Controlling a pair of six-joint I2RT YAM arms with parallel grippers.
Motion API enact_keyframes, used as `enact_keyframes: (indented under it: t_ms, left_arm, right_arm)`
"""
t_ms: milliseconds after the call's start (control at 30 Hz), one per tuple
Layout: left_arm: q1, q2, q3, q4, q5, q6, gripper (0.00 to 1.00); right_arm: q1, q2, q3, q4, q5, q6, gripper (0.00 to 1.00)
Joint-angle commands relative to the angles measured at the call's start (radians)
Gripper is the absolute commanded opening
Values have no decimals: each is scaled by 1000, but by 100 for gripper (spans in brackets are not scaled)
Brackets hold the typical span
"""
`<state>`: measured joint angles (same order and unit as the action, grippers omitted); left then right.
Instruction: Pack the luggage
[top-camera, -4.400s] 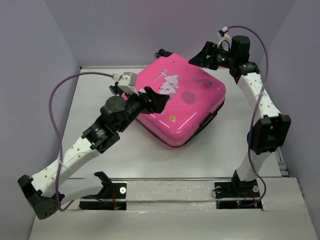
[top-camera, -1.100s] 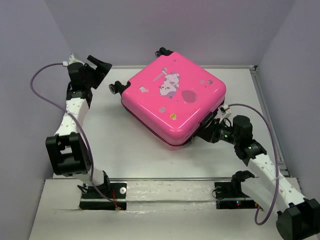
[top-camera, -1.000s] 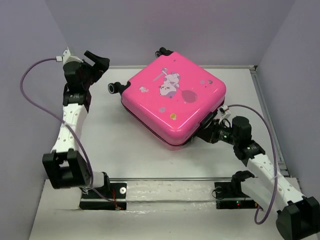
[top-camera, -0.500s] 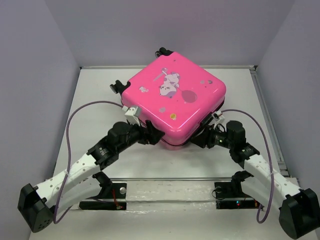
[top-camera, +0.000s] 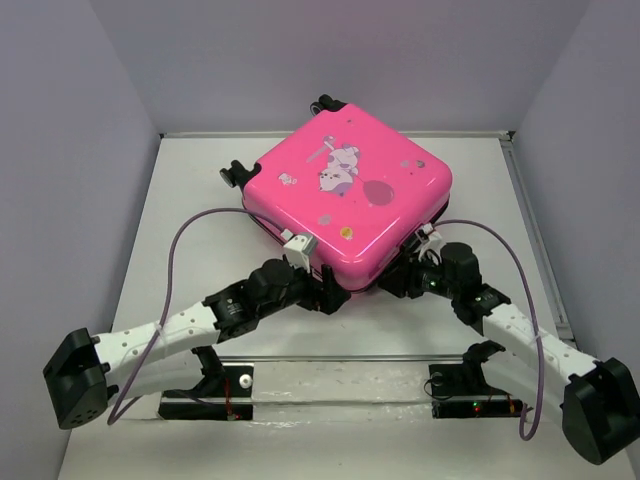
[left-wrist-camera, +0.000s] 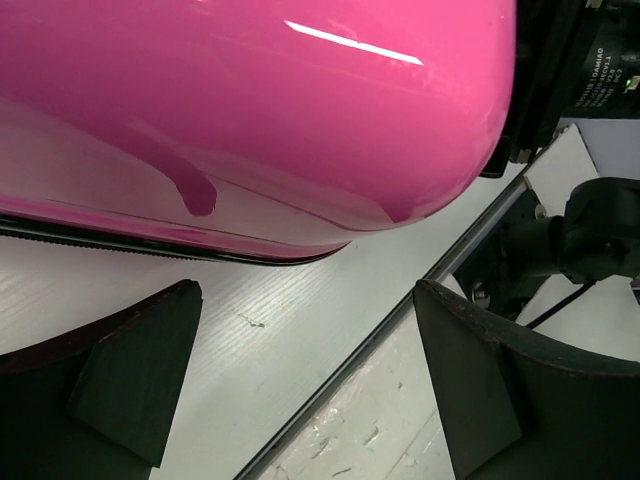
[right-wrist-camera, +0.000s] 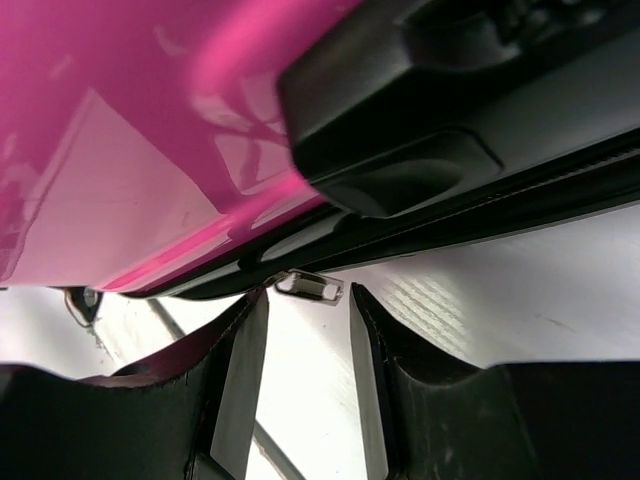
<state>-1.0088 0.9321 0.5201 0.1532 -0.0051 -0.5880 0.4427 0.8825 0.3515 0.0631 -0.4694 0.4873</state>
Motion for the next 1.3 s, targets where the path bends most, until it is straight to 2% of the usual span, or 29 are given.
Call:
enact_keyframes:
  t_ms: [0, 133, 267, 633, 733, 800, 867, 1133, 1233, 1267]
  left_arm:
    - [-13, 34, 21, 105, -27, 14, 99]
    - [-14, 50, 23, 120, -33, 20, 99]
    - [-14, 82, 23, 141, -39, 19, 99]
    - [-16, 134, 40, 197, -39, 16, 98]
    - [-16, 140, 46, 201, -39, 17, 98]
    - [-16, 140, 49, 207, -42, 14, 98]
    - [-16, 143, 54, 220, -45, 11, 98]
    - [-14, 185, 148, 256, -122, 40, 97]
    - [-11, 237, 228, 253, -150, 65, 96]
    - [-8, 267, 268, 250, -156, 71, 96]
  right_arm:
    - [30, 30, 30, 58, 89, -30, 43]
    - [41, 56, 43, 81, 103, -27, 41]
    - [76, 55, 58, 86, 143, -21, 35]
    - [129, 84, 86, 70, 241, -58, 32]
    - [139, 85, 87, 69, 277, -55, 23]
    - [148, 82, 84, 70, 296, -55, 10]
    - [162, 67, 81, 70, 313, -49, 7]
    - [342, -23, 28, -51, 362, 3, 7]
    - [444, -62, 14, -126, 373, 54, 7]
    - [511, -66, 20, -162, 389, 80, 7]
